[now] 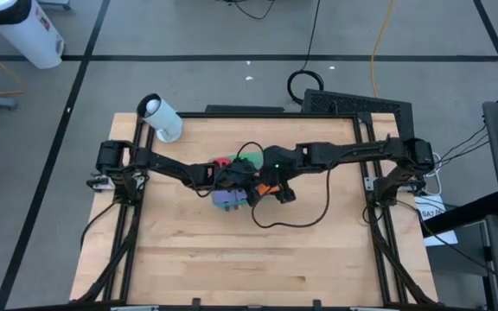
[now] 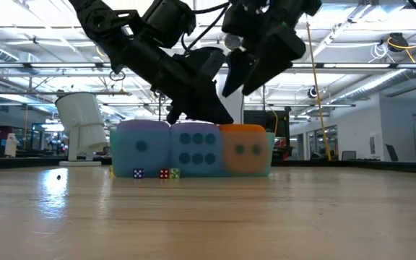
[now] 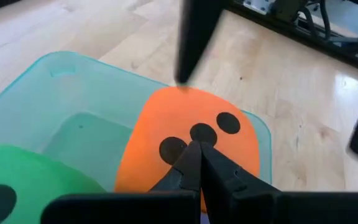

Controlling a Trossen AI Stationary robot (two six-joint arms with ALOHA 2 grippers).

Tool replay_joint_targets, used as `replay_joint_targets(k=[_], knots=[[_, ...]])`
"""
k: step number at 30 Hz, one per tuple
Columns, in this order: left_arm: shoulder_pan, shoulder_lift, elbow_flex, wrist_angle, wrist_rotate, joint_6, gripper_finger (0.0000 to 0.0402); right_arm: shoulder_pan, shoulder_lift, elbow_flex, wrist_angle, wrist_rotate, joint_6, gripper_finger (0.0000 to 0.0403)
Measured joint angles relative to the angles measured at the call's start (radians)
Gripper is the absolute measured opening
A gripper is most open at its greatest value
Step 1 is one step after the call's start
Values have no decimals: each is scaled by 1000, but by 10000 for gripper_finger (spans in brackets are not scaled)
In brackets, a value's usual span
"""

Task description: Pick & Place Dice

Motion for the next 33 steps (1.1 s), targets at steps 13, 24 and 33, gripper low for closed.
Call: replay_joint_targets(k=[13,24,33], knots=[[-91,-147,-4,16,-55,270,4,0,-102,-20,-34,75,133,365],[-243,-656,-256,-117,-271,329,2,-47,-522,-405,289,-5,262,184],[-295,-778,-427,-203,-136,-8,2,-50,-703,-639,412,-18,388,23]])
